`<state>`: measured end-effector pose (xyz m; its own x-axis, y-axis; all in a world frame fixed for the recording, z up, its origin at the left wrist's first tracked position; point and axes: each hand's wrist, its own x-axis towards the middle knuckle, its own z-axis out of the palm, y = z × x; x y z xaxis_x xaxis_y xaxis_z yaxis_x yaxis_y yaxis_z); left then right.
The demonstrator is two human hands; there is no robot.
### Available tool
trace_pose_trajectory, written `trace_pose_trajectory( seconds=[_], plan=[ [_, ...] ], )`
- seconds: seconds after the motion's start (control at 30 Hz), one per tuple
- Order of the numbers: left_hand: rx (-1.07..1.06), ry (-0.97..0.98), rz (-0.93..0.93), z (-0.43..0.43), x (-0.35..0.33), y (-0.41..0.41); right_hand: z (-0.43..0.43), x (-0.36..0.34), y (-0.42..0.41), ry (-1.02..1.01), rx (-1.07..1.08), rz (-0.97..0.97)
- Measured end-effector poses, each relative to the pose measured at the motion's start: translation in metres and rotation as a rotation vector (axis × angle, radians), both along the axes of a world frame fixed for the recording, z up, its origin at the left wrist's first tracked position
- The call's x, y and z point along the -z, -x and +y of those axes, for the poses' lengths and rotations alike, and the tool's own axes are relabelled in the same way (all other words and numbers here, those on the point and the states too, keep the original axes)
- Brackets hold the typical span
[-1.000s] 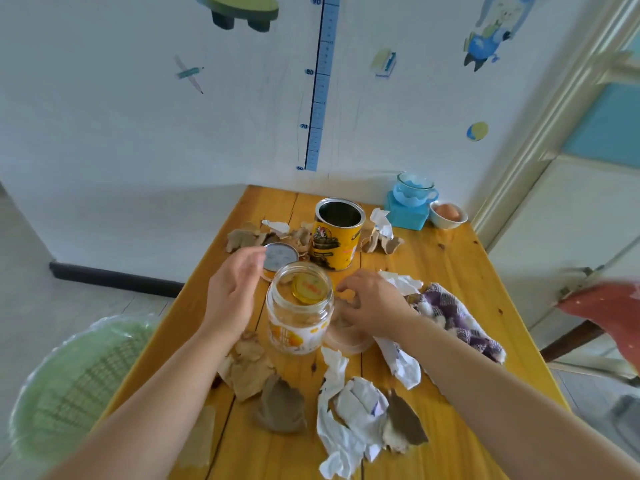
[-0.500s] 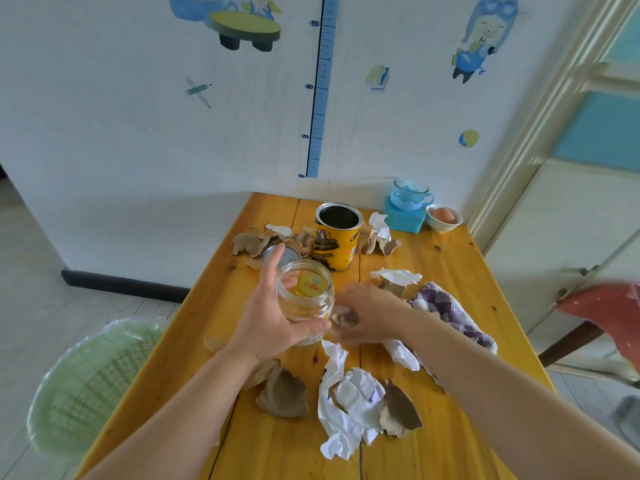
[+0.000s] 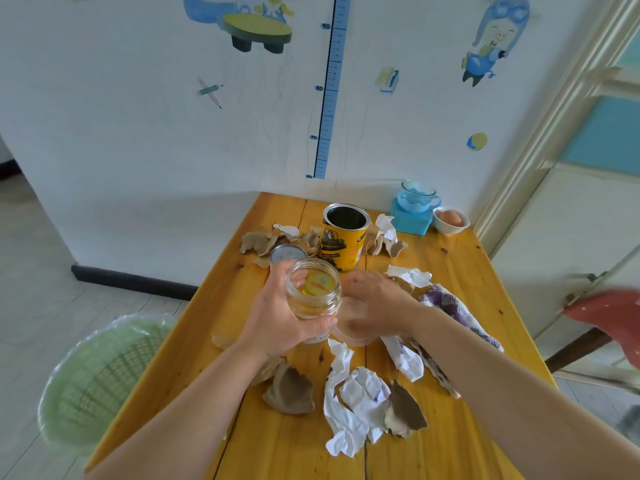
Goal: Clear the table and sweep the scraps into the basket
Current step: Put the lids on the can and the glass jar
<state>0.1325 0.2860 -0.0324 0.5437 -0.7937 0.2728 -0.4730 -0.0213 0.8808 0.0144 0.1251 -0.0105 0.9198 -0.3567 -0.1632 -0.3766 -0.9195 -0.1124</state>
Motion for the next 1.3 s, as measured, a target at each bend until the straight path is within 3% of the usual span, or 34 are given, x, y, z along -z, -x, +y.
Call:
trace_pose_trajectory(
  seconds=[0.17,0.37,0.53,0.67,0.77,0.83,1.0,1.3],
  plan=[
    [-0.021,-0.012,0.013,0.001,0.000,0.001,0.008,0.000,0.001,-0.004,-0.058,0.179],
    [-0.016,-0.040,0.031,0.006,0.000,0.003,0.010,-0.004,-0.004,0.015,-0.041,0.166],
    [-0.005,-0.047,0.032,0.008,-0.005,0.003,0.003,-0.013,0.000,-0.189,0.089,-0.007],
    [-0.018,-0.043,0.036,0.009,-0.008,0.005,-0.002,-0.031,0.003,-0.235,0.130,-0.216],
    [-0.023,-0.047,0.008,0.008,-0.010,0.005,0.008,-0.053,0.005,-0.513,0.092,-0.501],
    [-0.013,-0.054,-0.004,0.007,-0.013,0.006,0.020,-0.065,0.004,-0.601,0.000,-0.560],
    [0.001,-0.001,-0.035,0.008,-0.022,0.012,0.040,-0.066,-0.009,-0.387,-0.170,-0.447],
    [-0.004,0.039,-0.032,0.012,-0.031,0.016,0.043,-0.066,-0.008,-0.357,-0.189,-0.494]
  ],
)
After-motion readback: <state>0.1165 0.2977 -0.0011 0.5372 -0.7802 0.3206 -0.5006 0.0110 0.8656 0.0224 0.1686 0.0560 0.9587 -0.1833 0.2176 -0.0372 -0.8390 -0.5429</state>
